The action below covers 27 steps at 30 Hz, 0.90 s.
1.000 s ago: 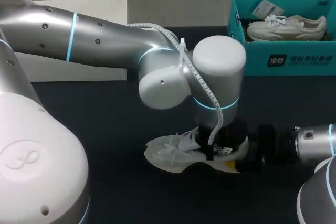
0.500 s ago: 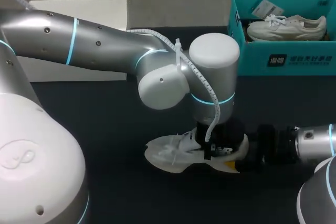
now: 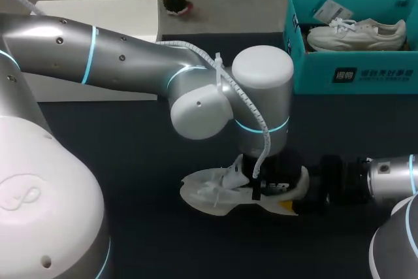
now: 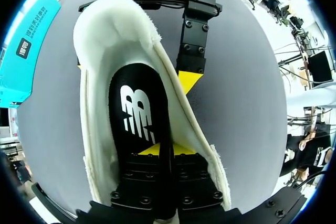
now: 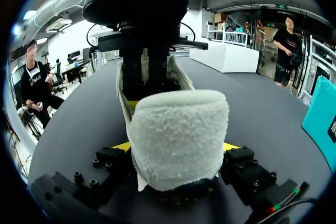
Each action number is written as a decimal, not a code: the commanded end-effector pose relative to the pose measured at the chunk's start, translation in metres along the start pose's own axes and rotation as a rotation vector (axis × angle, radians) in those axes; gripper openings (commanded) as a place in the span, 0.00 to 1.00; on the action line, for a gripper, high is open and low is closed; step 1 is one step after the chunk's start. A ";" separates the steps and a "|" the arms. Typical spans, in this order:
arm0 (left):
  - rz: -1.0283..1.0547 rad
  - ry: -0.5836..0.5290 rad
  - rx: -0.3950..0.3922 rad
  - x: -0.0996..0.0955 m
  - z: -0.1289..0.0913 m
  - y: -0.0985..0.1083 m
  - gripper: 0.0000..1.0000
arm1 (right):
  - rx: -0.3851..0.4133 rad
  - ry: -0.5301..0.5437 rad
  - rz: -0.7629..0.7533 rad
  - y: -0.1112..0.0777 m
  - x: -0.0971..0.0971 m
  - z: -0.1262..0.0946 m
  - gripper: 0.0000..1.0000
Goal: Take the shoe out of the shoebox, open the shoe tongue, remove and reinsert the insole, then place the shoe into the shoebox
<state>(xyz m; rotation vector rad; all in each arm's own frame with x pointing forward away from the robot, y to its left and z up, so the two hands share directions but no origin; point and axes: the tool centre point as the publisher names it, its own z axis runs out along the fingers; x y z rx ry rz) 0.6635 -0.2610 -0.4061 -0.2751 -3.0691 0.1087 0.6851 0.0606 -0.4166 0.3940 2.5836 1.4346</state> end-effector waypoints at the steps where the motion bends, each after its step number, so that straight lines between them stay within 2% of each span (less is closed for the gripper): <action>1: 0.000 -0.001 -0.008 -0.001 0.011 -0.001 0.19 | 0.004 -0.004 0.001 -0.001 -0.001 0.001 0.00; 4: -0.005 0.000 -0.010 -0.002 0.013 0.000 0.32 | 0.004 -0.004 0.001 -0.001 -0.001 0.001 0.00; 6: -0.005 0.003 -0.014 -0.002 0.015 0.000 0.34 | 0.004 -0.004 0.001 -0.001 -0.001 0.001 0.00; 13: -0.009 -0.005 -0.028 -0.008 0.026 0.001 0.29 | 0.004 -0.004 0.001 -0.001 -0.001 0.001 0.00; 15: -0.015 -0.035 -0.029 -0.012 0.031 0.001 0.31 | 0.004 -0.004 0.001 -0.001 -0.001 0.001 0.00; 22: -0.050 -0.155 -0.051 -0.025 0.042 0.005 0.29 | 0.004 -0.004 0.001 -0.001 -0.001 0.001 0.00; 23: -0.059 -0.171 -0.058 -0.026 0.043 0.006 0.25 | 0.004 -0.004 0.001 -0.001 -0.001 0.001 0.00; 24: -0.066 -0.179 -0.056 -0.027 0.043 0.006 0.15 | 0.004 -0.004 0.001 -0.001 -0.001 0.001 0.00; 25: -0.073 -0.184 -0.057 -0.028 0.043 0.007 0.00 | 0.004 -0.004 0.001 -0.001 -0.001 0.001 0.00; 27: -0.079 -0.186 -0.058 -0.028 0.043 0.009 0.00 | 0.004 -0.004 0.001 -0.001 -0.001 0.001 0.00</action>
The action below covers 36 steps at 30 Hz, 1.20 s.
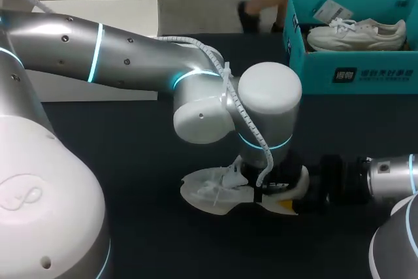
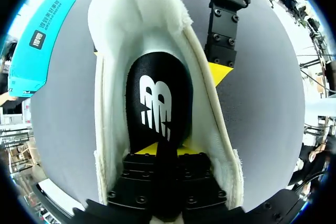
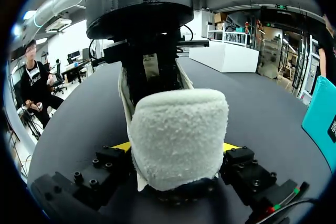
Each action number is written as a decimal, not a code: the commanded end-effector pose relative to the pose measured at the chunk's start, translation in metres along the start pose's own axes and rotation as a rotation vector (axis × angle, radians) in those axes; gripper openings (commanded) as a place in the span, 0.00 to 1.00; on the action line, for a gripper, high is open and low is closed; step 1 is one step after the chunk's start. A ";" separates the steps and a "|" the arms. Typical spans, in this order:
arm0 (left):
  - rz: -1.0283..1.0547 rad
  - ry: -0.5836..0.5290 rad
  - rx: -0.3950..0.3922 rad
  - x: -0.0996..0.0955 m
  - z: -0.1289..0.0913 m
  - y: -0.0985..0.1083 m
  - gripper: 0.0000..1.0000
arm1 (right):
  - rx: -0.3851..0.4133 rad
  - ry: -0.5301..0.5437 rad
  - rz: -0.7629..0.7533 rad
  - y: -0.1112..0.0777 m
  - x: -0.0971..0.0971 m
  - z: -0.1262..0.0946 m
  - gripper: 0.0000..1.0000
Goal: Take the shoe out of the shoebox, open the shoe tongue, remove and reinsert the insole, then place the shoe into the shoebox
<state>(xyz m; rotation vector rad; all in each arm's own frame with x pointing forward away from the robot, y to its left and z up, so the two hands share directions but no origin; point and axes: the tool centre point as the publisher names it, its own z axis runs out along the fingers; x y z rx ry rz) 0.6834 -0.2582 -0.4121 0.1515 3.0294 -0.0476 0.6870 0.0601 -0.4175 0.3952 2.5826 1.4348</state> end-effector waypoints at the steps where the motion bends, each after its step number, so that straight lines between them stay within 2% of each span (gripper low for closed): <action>1: -0.008 -0.023 -0.007 -0.001 0.039 0.001 0.00 | 0.005 -0.003 0.000 0.000 0.001 0.001 0.00; 4: -0.023 -0.027 -0.006 0.000 0.033 0.006 0.00 | 0.005 -0.003 0.000 0.000 0.001 0.001 0.00; 14: -0.081 -0.019 0.103 -0.009 -0.009 0.019 0.00 | 0.005 -0.003 0.000 0.000 0.001 0.001 0.00; 18: -0.075 -0.024 0.118 -0.014 -0.019 0.020 0.00 | 0.005 -0.003 0.000 0.000 0.001 0.001 0.00; 25: -0.055 0.089 0.222 -0.013 -0.038 0.013 0.00 | 0.005 -0.003 0.000 0.000 0.001 0.001 0.00; 33: -0.035 0.157 0.238 -0.009 -0.053 0.010 0.00 | 0.005 -0.003 0.000 0.000 0.001 0.001 0.00; 36: -0.025 0.176 0.280 -0.006 -0.057 0.010 0.00 | 0.005 -0.003 0.000 0.000 0.001 0.001 0.00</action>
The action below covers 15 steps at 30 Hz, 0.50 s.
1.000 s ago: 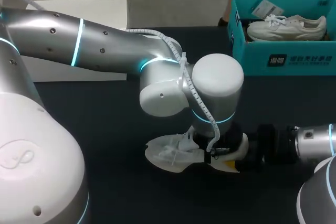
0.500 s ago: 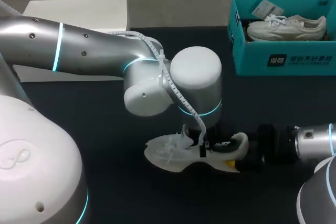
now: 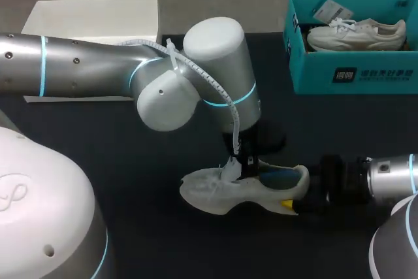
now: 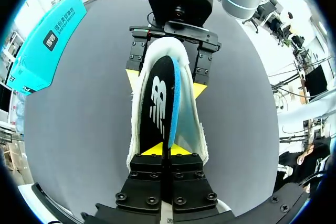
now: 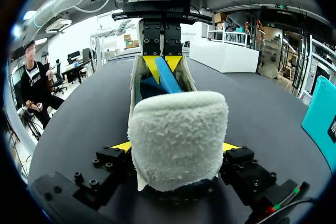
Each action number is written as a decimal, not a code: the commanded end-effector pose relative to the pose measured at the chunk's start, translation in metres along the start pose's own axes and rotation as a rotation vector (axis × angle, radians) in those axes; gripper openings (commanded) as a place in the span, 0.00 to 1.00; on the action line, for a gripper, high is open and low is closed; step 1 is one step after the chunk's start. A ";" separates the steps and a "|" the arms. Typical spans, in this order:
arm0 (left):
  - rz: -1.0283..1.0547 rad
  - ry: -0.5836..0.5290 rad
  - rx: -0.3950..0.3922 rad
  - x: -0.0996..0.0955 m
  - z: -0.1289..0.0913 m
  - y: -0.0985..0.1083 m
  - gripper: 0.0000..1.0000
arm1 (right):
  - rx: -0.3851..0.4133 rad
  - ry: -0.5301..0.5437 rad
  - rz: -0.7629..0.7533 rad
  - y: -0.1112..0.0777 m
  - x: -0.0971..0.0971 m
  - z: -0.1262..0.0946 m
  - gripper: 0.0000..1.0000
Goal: Take the shoe out of the shoebox, open the shoe tongue, remove and reinsert the insole, then place the shoe into the shoebox
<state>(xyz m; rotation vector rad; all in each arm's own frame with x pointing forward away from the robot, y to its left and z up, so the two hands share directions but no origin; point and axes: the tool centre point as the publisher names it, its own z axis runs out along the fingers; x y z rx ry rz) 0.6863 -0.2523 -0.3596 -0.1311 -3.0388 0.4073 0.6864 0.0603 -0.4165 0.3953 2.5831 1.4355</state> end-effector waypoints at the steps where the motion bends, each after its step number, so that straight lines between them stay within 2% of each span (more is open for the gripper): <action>1: 0.005 0.016 0.058 0.004 -0.007 0.004 0.00 | 0.005 -0.003 0.000 -0.001 0.001 0.001 0.00; 15: 0.015 0.052 0.094 0.010 -0.018 -0.017 0.00 | 0.005 -0.003 0.000 -0.001 0.001 0.001 0.00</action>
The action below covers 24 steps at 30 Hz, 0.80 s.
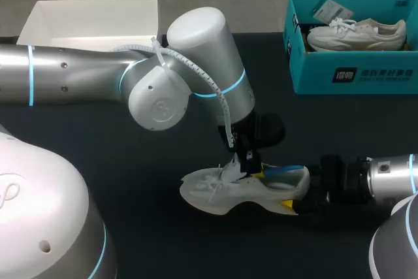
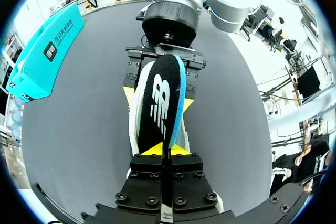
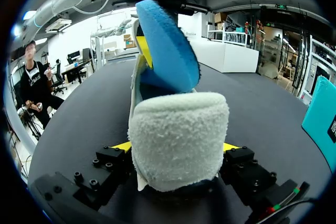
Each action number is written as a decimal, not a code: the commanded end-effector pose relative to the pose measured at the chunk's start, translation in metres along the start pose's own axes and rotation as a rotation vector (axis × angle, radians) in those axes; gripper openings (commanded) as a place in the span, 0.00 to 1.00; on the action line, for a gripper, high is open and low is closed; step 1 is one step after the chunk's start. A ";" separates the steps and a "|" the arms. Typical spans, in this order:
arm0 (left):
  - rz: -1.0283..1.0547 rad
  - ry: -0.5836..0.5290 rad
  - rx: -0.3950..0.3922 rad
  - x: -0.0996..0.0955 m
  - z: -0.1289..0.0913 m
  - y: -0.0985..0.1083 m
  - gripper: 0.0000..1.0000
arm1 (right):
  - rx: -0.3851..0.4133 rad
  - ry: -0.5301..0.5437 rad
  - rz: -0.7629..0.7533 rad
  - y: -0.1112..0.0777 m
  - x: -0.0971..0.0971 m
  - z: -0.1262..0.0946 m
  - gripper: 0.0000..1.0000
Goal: Take the shoe out of the shoebox, open the shoe tongue, remove and reinsert the insole, then place the shoe into the shoebox
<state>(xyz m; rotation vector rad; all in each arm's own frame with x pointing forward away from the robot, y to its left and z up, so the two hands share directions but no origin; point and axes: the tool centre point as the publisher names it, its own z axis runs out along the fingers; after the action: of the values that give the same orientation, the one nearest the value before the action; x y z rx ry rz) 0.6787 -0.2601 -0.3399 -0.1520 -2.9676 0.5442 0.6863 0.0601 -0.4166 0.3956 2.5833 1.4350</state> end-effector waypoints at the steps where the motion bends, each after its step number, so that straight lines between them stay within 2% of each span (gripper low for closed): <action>1: 0.000 0.012 0.006 0.003 -0.002 -0.005 0.00 | 0.005 -0.003 0.000 -0.001 0.001 0.002 0.00; 9: -0.024 0.021 0.026 0.013 -0.014 -0.010 0.00 | 0.005 -0.003 0.000 -0.001 0.001 0.002 0.00; 20: -0.052 0.011 0.150 0.022 -0.040 -0.021 0.00 | 0.005 -0.003 0.000 -0.001 0.001 0.002 0.00; 24: -0.050 0.061 0.260 0.021 -0.047 -0.022 0.00 | 0.005 -0.003 0.000 -0.001 0.001 0.002 0.00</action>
<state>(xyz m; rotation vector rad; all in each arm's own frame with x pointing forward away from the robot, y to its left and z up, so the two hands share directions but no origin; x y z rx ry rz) 0.6612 -0.2748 -0.2872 -0.0577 -2.8586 0.7845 0.6862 0.0600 -0.4166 0.3954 2.5834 1.4350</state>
